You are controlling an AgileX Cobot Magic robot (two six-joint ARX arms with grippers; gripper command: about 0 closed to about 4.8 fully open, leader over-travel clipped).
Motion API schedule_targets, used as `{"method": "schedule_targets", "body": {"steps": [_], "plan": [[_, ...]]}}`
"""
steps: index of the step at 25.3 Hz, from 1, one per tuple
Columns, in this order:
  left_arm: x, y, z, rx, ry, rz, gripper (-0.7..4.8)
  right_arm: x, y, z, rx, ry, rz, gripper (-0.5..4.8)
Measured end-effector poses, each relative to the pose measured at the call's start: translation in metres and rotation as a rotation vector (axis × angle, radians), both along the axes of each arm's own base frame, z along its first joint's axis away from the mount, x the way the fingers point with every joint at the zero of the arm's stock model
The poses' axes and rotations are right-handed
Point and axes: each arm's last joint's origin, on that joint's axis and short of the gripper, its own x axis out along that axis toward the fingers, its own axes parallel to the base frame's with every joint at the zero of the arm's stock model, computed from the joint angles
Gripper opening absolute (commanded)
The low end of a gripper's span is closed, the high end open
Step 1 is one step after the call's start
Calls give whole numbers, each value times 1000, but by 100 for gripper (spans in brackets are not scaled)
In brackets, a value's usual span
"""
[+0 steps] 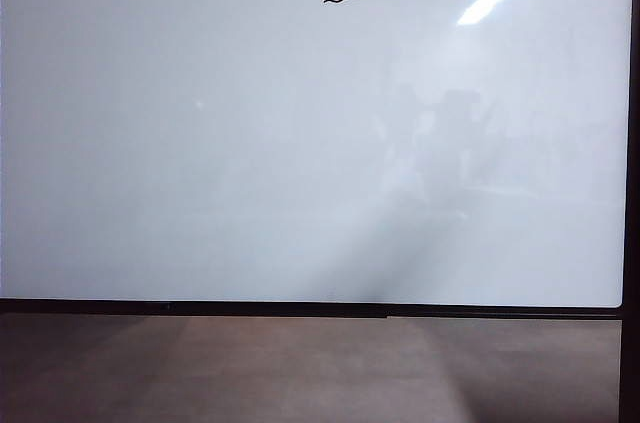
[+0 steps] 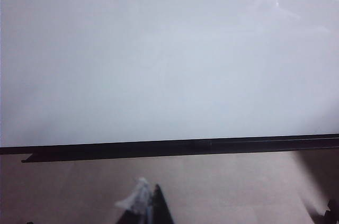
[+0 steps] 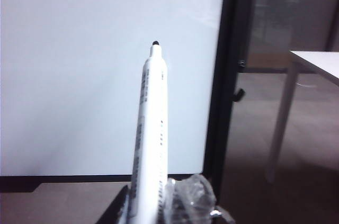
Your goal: Reach to the right to find the marker pen, pick it up, and write the number 3 on the whiteboard.
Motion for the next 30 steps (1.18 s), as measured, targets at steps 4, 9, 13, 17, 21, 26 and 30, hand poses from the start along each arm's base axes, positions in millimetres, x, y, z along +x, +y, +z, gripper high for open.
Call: {"method": "schedule_targets", "body": {"steps": [4, 9, 13, 17, 21, 26, 30], "plan": [[0, 0, 0, 0, 0, 0, 8, 0, -2, -3, 26, 28, -18, 53], [0, 0, 0, 0, 0, 0, 8, 0, -2, -4, 27, 41, -16, 53], [0, 0, 0, 0, 0, 0, 8, 0, -2, -4, -8, 43, -18, 53], [0, 0, 0, 0, 0, 0, 8, 0, -2, -4, -30, 44, -19, 53], [0, 0, 0, 0, 0, 0, 8, 0, -2, -4, -33, 44, -19, 53], [0, 0, 0, 0, 0, 0, 8, 0, -2, -4, -33, 44, -19, 53], [0, 0, 0, 0, 0, 0, 8, 0, -2, -4, -33, 44, -20, 53]]}}
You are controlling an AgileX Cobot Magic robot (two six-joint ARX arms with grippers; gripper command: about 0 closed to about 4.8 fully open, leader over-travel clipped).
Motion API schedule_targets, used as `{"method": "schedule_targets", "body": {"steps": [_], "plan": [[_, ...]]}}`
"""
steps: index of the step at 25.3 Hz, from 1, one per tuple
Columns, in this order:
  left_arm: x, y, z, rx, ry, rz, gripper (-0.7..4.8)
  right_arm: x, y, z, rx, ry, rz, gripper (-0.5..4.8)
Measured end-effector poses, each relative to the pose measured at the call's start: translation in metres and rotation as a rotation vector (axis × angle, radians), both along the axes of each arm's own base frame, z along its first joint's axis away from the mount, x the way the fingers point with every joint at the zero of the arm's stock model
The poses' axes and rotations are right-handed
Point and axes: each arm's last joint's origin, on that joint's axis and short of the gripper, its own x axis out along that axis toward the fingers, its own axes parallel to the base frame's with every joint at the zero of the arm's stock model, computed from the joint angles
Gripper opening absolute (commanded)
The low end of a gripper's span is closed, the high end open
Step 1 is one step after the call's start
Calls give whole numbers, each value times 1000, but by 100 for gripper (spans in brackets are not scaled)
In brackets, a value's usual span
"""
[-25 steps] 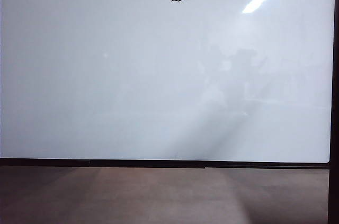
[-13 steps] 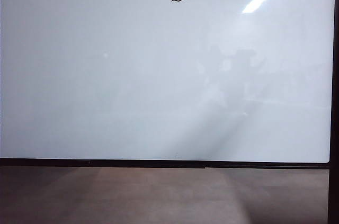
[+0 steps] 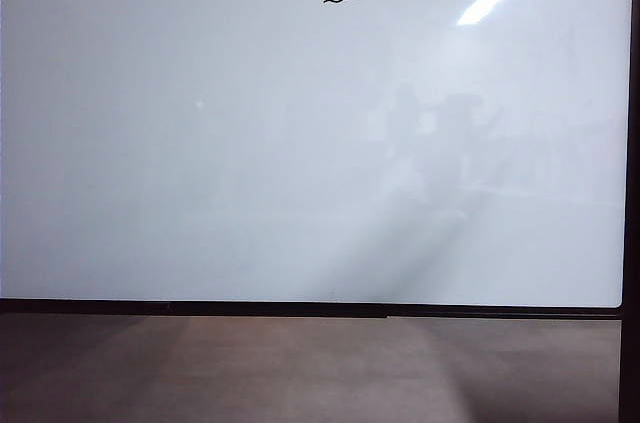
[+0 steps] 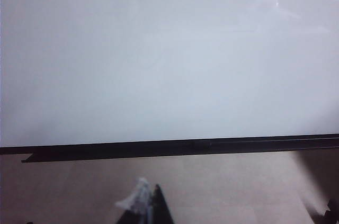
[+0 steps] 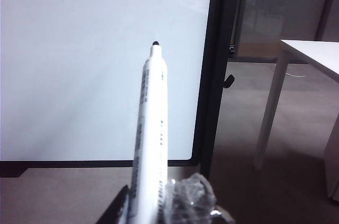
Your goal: Reach to the right to find the marker pen, pick it up, and write the number 3 on the whiteboard.
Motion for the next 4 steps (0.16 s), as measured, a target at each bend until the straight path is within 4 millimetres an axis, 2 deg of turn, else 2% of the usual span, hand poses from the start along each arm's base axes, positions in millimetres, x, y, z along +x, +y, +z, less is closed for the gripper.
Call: {"method": "schedule_targets", "body": {"steps": [4], "plan": [[0, 0, 0, 0, 0, 0, 8, 0, 0, 0, 0, 0, 0, 53]]}}
